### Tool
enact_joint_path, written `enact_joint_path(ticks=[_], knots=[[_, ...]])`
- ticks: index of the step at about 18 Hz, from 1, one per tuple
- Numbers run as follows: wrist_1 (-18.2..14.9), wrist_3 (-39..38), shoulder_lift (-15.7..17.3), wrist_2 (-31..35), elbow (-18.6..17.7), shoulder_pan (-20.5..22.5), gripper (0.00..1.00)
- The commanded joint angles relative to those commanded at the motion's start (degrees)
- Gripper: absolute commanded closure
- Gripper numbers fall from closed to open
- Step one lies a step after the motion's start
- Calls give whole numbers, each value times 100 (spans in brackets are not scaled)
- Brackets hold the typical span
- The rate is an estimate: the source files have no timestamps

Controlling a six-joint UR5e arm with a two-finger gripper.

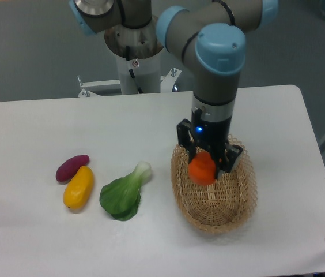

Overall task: Pick up the orange from the basket
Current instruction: 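Lift the held orange up out of the basket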

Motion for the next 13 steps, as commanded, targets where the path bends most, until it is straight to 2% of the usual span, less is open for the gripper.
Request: enact_joint_path(ticks=[13], knots=[[17, -150, 35, 26, 0, -176, 34]])
